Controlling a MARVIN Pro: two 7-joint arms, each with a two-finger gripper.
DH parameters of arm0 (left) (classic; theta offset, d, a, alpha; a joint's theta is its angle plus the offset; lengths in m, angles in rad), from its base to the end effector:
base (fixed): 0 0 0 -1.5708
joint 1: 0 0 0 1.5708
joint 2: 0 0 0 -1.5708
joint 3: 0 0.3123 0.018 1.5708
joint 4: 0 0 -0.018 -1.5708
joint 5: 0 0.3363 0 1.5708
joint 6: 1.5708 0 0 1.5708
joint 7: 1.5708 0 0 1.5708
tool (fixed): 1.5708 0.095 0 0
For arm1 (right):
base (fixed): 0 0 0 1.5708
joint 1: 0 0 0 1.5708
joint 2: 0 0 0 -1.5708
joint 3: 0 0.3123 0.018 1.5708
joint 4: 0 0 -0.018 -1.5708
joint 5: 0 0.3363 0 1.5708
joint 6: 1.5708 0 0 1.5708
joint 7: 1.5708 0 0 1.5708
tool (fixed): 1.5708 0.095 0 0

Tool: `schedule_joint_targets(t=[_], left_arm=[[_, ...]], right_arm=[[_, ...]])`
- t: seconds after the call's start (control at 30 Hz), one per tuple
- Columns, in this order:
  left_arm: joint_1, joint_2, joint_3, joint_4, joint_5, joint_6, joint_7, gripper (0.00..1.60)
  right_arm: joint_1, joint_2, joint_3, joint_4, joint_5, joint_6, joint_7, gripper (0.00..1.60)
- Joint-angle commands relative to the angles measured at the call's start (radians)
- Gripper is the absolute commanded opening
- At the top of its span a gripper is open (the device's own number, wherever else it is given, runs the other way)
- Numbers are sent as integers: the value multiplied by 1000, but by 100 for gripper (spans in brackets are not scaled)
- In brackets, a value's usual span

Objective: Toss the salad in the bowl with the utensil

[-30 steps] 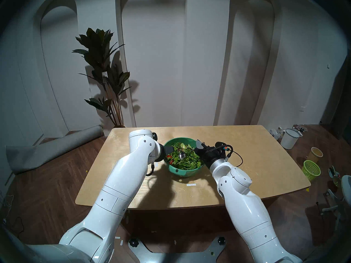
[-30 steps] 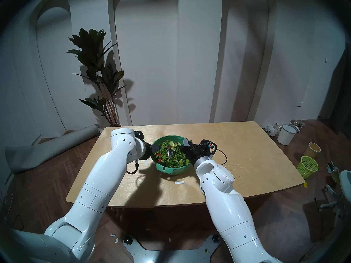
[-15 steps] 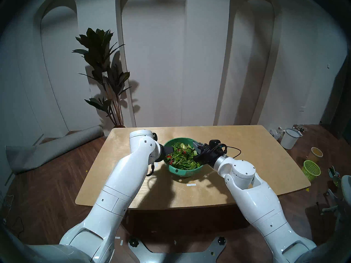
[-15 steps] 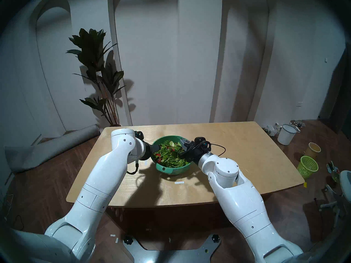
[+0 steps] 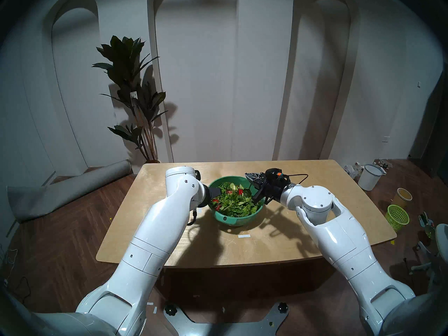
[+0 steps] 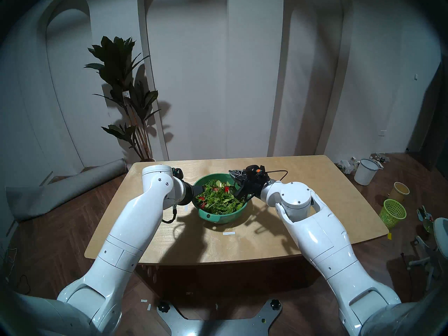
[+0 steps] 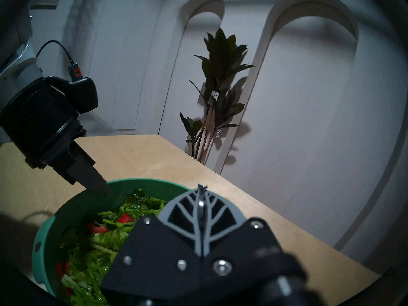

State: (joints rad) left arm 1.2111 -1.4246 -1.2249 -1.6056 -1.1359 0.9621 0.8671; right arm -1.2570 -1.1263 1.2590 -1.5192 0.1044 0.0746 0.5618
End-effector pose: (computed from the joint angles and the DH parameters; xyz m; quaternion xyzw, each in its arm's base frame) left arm 0.4895 -0.0871 -0.2662 0.9365 0.0557 0.3312 0.1011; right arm 0.4994 0.0121 -0.2544 -0.6449 -0.4059 -0.6362 0.1209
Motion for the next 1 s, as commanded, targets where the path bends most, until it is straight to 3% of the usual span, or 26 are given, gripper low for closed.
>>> schedule_joint_targets(t=[0.0, 0.2, 0.27, 0.47, 0.63, 0.67, 0.8, 0.97], left_arm=[[-29, -4, -4, -27, 5, -2, 53, 0], [-28, -3, -3, -25, 10, -2, 41, 0], [-27, -3, -3, -24, 10, -2, 40, 0], [-26, -2, -3, -23, 14, -2, 32, 0], [-26, -3, -3, -23, 17, -2, 32, 0], [-26, -3, -3, -23, 17, -2, 31, 0], [-26, -4, -3, -23, 19, -2, 32, 0], [-26, -5, -4, -23, 21, -2, 31, 0]], right_arm=[[116, 25, 5, 45, -48, -80, 90, 0], [185, 3, -1, 109, -91, -142, 140, 0], [171, -9, 11, 104, -99, -153, 136, 0], [236, -58, -21, 193, -139, -213, 150, 0], [299, -112, -64, 308, -156, -258, 159, 0], [283, -124, -59, 310, -158, -262, 150, 0], [333, -179, -101, 435, -167, -307, 149, 0], [364, -210, -117, 517, -177, -339, 140, 0]])
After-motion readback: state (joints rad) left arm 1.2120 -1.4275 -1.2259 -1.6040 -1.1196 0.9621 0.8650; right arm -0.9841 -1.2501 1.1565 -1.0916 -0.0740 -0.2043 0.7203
